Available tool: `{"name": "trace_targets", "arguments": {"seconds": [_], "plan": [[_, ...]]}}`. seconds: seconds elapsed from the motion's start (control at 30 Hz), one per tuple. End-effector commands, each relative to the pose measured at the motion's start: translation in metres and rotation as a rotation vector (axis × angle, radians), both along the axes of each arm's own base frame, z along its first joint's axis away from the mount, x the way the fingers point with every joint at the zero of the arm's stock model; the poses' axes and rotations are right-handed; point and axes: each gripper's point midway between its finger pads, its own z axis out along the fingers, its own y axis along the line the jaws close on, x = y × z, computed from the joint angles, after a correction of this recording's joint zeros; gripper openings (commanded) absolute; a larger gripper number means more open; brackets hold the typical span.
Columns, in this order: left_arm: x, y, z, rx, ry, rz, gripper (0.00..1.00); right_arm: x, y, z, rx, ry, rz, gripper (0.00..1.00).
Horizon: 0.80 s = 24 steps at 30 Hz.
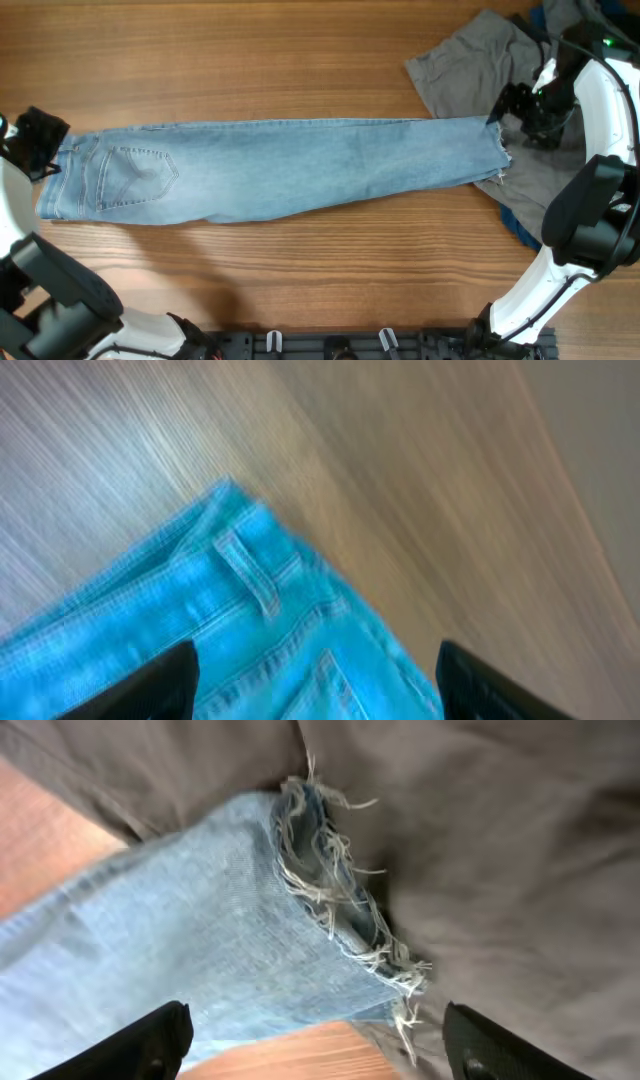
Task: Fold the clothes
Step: 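Release the hem and regrasp the leg end with the right gripper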
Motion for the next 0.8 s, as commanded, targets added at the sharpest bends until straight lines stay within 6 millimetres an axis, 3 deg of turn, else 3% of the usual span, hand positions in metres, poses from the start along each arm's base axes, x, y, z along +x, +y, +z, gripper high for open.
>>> {"name": "trace_targets", "arguments": {"seconds": [0.0,0.1,0.13,0.2,0.23,0.33,0.37,0.43,0.53,0.67,0.77], "plan": [[-0.008,-0.053,-0.013,-0.13,0.099,-0.095,0.82,-0.015,0.001,-0.031,0.008,0.018,0.21,0.85],[-0.018,-0.081,-0.035,-0.177,0.2,-0.139,0.89,-0.021,0.006,-0.073,0.017,-0.014,0.25,0.85],[-0.018,-0.089,-0.042,-0.19,0.223,-0.157,0.9,-0.016,0.017,-0.083,0.07,-0.064,0.25,0.86],[-0.018,-0.095,-0.05,-0.191,0.247,-0.17,0.9,-0.009,0.044,-0.079,0.218,-0.155,0.296,0.78],[-0.019,-0.096,-0.053,-0.182,0.261,-0.17,0.9,-0.007,0.051,-0.075,0.26,-0.181,0.315,0.69],[-0.02,-0.095,-0.055,-0.179,0.268,-0.169,0.91,-0.01,0.052,-0.075,0.267,-0.171,0.307,0.49],[-0.02,-0.095,-0.055,-0.18,0.268,-0.168,0.91,-0.009,0.051,-0.074,0.265,-0.172,0.305,0.47],[-0.02,-0.095,-0.055,-0.179,0.268,-0.168,0.9,-0.005,0.044,-0.064,0.246,-0.185,0.293,0.49],[-0.02,-0.095,-0.055,-0.179,0.268,-0.169,0.91,0.006,0.034,-0.028,0.202,-0.224,0.271,0.53],[-0.02,-0.095,-0.055,-0.176,0.27,-0.167,0.9,-0.002,0.036,-0.027,0.212,-0.195,0.276,0.61],[-0.02,-0.095,-0.055,-0.177,0.271,-0.167,0.91,-0.008,0.044,-0.037,0.221,-0.173,0.289,0.67]]}}
